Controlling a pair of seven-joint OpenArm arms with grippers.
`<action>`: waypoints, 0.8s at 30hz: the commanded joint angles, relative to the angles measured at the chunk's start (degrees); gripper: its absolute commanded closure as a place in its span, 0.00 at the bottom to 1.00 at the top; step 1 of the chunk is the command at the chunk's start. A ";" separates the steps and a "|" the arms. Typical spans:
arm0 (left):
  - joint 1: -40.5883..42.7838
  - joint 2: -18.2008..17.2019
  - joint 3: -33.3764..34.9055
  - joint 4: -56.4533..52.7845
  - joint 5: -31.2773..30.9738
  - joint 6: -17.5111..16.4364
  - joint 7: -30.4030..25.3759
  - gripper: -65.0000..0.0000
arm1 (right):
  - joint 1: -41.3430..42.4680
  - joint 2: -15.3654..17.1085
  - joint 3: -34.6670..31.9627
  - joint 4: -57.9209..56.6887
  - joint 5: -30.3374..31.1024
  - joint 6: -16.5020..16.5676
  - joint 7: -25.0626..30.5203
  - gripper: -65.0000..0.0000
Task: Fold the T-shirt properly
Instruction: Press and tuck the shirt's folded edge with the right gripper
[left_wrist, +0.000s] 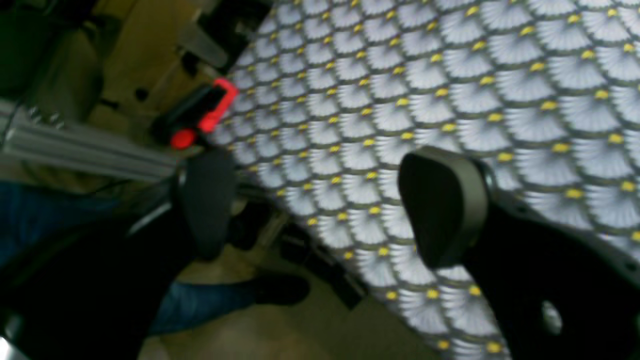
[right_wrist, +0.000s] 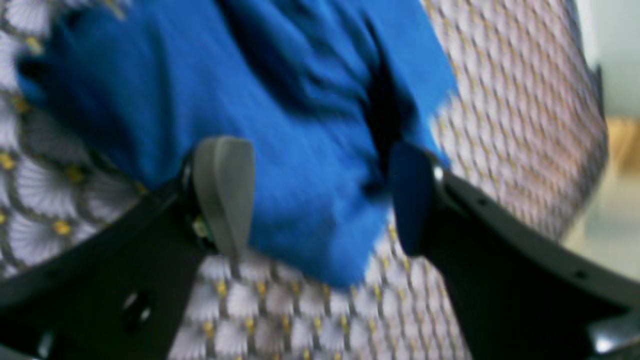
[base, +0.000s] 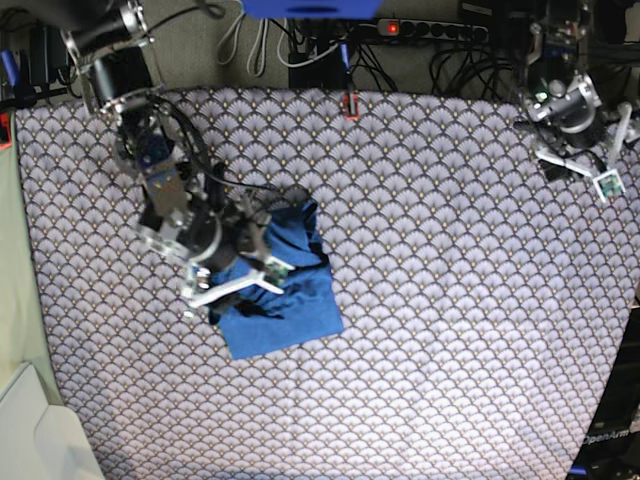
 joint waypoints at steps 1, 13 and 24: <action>0.32 -0.43 -0.28 1.01 1.04 0.47 -0.91 0.18 | 2.23 0.21 -0.34 -1.04 -0.25 -0.47 2.10 0.33; 0.94 1.24 -0.90 1.01 1.04 0.47 -0.91 0.18 | 9.79 0.04 -2.88 -15.98 -0.34 -0.47 10.80 0.33; -3.72 2.38 -0.54 1.01 1.12 0.47 -0.29 0.18 | 13.48 -0.40 -2.97 -19.94 -0.43 -0.47 11.68 0.33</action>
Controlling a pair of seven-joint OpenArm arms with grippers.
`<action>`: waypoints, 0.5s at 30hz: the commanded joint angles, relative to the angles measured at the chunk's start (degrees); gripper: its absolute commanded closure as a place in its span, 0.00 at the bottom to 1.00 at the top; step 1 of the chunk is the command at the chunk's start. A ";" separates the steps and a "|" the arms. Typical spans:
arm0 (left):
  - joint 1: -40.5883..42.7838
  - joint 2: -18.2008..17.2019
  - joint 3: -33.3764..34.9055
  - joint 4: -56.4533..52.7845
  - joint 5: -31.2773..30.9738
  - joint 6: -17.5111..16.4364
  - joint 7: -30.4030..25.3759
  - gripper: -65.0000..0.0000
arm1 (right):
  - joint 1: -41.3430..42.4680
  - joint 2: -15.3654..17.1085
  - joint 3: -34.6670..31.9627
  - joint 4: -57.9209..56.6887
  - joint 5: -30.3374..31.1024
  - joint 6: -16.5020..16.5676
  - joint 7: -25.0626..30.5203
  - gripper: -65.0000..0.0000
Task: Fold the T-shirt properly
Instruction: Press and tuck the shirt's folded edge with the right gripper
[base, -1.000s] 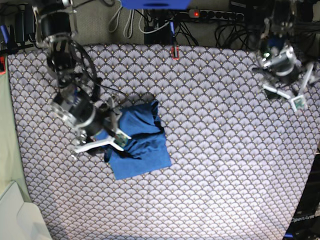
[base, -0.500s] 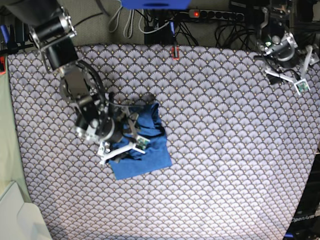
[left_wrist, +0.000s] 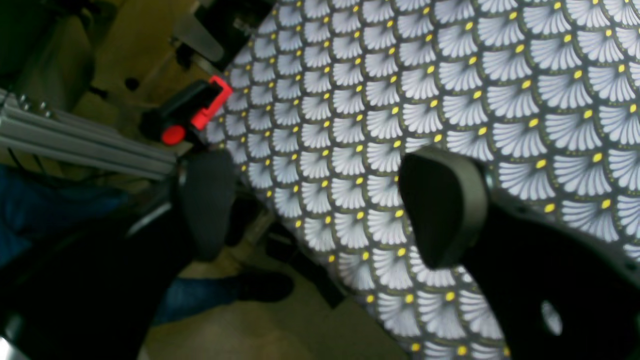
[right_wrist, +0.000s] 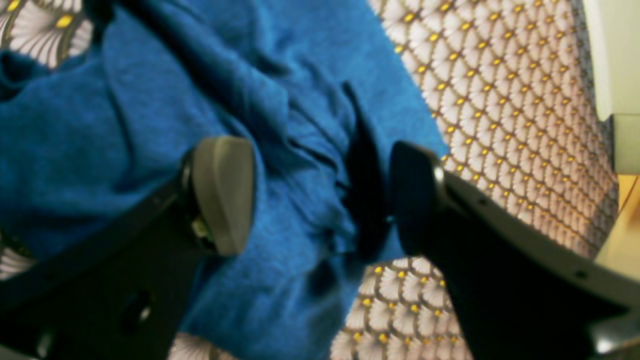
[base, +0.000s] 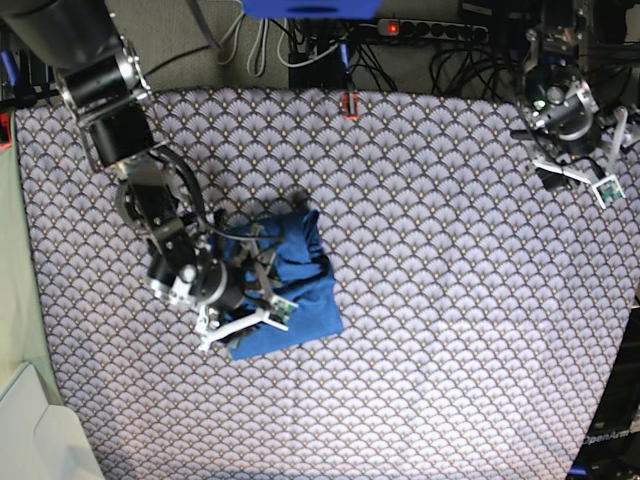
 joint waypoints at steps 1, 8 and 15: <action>-0.73 -0.35 -0.13 1.01 1.58 0.43 -0.93 0.18 | 1.97 -0.82 -0.46 -1.83 -0.12 -0.29 1.35 0.33; -0.55 -0.44 -0.13 0.57 1.23 0.43 -0.93 0.18 | 2.93 -1.53 -1.43 -9.13 -0.12 -0.29 7.68 0.33; -0.64 -0.35 -0.13 0.66 1.15 0.43 -0.93 0.18 | 4.78 -1.88 -1.52 -9.22 -0.12 -0.29 8.56 0.33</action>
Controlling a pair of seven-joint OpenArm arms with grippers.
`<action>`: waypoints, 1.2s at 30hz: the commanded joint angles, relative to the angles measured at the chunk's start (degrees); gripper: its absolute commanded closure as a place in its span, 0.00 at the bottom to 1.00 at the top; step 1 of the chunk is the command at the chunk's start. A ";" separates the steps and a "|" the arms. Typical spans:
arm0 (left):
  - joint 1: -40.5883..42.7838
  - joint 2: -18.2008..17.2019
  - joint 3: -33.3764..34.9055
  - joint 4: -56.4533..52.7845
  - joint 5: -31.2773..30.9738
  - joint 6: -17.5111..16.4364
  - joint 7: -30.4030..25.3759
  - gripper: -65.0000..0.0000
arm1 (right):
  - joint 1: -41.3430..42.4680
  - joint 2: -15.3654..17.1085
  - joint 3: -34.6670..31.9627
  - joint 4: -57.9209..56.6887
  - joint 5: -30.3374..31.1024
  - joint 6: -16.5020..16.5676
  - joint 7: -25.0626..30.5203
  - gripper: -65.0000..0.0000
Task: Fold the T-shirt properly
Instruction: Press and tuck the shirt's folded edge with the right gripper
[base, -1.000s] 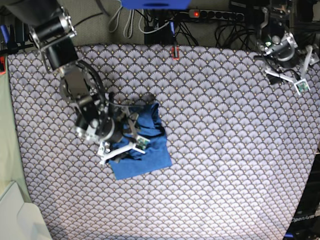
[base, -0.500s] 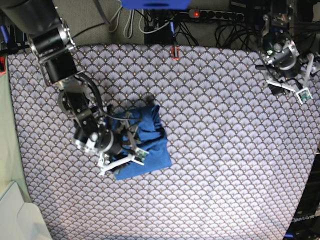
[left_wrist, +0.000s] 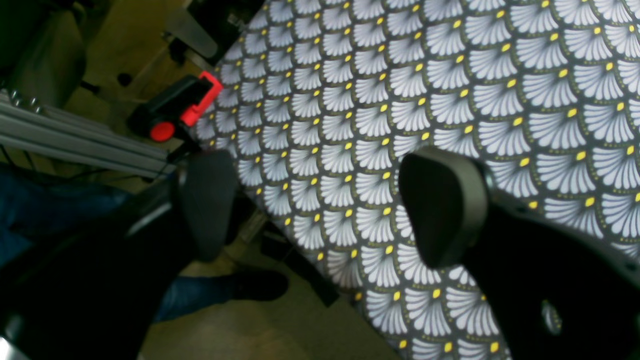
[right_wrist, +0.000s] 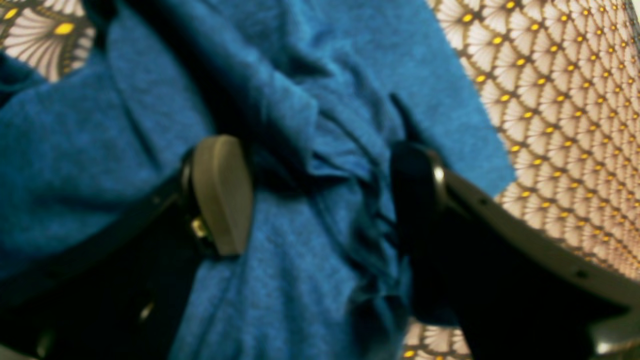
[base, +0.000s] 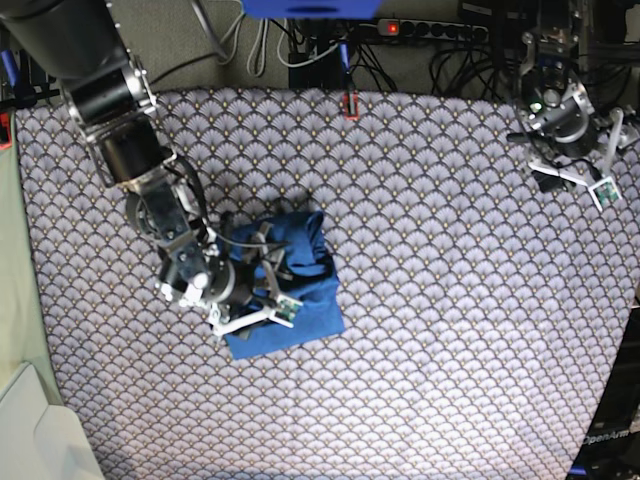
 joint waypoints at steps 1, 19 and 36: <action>-0.27 -0.50 -0.33 0.99 1.06 0.56 -0.95 0.18 | 1.74 -0.24 0.08 0.82 0.23 0.17 1.72 0.33; -0.18 -0.50 -0.33 0.72 1.06 0.56 -0.95 0.18 | 7.63 -2.17 -3.53 -8.68 0.23 0.17 7.70 0.56; -0.36 -0.50 3.98 0.64 1.50 0.56 -1.21 0.18 | 8.95 -3.14 -3.35 -8.68 0.14 0.17 10.07 0.81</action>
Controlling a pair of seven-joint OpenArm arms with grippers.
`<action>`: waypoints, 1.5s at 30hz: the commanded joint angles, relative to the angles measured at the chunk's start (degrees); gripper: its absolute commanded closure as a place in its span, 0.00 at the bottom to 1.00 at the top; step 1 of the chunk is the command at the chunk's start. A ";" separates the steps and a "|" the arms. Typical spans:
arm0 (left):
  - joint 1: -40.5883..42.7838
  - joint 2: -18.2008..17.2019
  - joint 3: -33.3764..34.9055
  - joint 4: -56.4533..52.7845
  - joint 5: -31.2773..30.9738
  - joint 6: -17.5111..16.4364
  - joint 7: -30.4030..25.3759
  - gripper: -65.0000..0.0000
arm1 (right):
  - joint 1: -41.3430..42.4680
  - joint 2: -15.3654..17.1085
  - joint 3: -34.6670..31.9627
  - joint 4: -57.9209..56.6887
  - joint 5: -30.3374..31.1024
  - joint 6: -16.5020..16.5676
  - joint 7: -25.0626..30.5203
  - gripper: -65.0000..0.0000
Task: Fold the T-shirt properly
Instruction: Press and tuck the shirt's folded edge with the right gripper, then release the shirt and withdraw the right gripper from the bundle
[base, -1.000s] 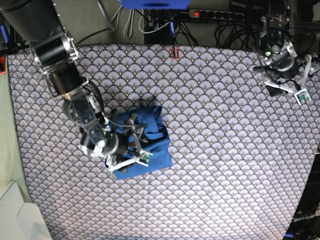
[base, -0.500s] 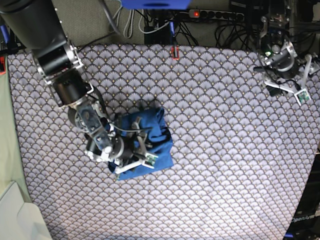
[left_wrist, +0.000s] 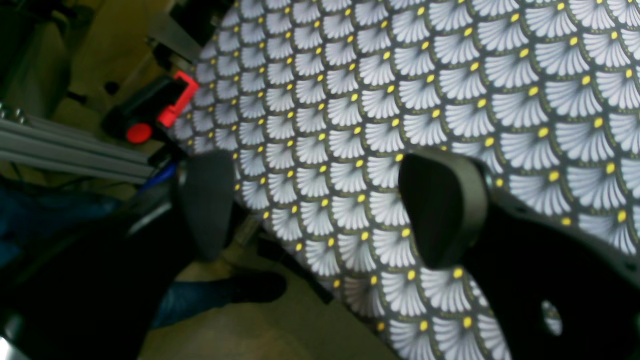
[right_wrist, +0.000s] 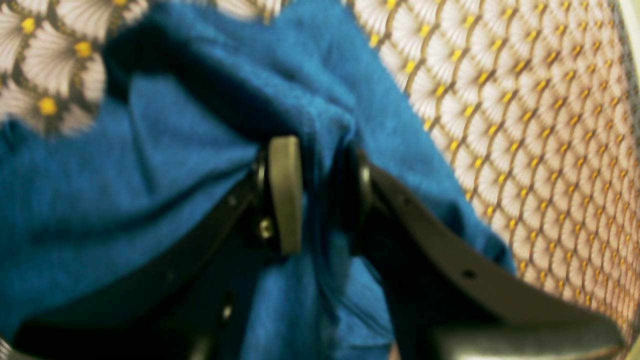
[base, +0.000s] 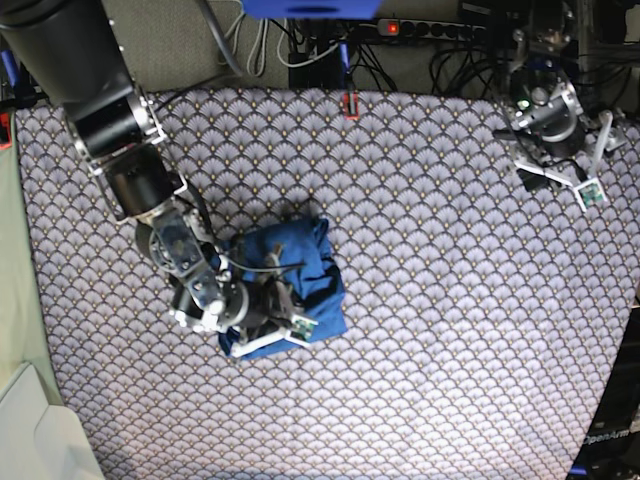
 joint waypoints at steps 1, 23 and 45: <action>-0.29 -0.50 -0.13 0.75 1.04 0.56 -1.15 0.18 | 2.07 -0.93 0.50 0.89 0.73 -0.25 2.31 0.81; 0.94 -0.50 -0.22 0.83 1.13 0.56 -1.23 0.18 | 1.80 1.00 0.59 -1.22 0.64 -9.61 13.83 0.81; 0.32 -0.41 -0.13 4.70 0.51 0.56 -1.15 0.37 | -4.26 3.81 25.55 11.27 0.73 -9.44 2.40 0.97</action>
